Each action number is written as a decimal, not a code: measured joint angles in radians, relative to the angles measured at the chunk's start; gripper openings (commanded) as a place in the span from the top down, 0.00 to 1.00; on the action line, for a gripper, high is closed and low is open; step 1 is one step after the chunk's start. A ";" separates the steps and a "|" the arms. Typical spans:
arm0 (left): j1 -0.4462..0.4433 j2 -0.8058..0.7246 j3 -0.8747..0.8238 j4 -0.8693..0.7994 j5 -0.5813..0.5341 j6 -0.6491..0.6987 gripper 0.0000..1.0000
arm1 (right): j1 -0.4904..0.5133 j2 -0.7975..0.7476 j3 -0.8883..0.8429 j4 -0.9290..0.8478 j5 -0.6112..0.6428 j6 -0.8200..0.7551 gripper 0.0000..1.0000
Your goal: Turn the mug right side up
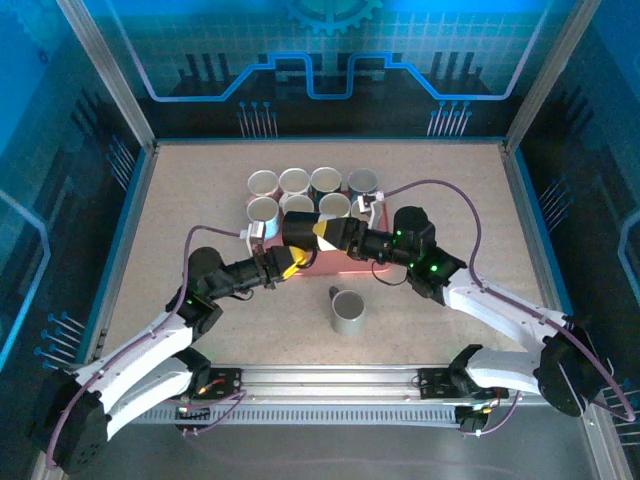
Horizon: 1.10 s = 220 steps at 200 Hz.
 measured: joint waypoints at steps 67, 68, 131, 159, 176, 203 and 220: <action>-0.001 -0.139 0.048 -0.290 -0.028 0.192 1.00 | 0.019 0.000 -0.018 0.073 -0.029 0.081 0.00; -0.001 -0.140 0.050 -0.298 -0.028 0.197 1.00 | 0.019 0.000 -0.018 0.073 -0.029 0.080 0.00; -0.001 -0.163 0.300 -0.789 -0.133 0.535 1.00 | 0.019 -0.106 0.018 -0.240 0.055 -0.083 0.00; -0.010 -0.148 0.401 -0.978 -0.250 0.703 1.00 | 0.019 -0.168 0.081 -0.461 0.154 -0.214 0.00; -0.054 -0.100 0.457 -1.075 -0.371 0.813 1.00 | 0.019 -0.196 0.105 -0.575 0.209 -0.286 0.00; -0.210 0.027 0.506 -1.171 -0.633 0.975 1.00 | 0.019 -0.248 0.124 -0.698 0.294 -0.377 0.00; -0.279 0.101 0.507 -1.203 -0.756 1.048 1.00 | 0.019 -0.285 0.127 -0.745 0.330 -0.424 0.00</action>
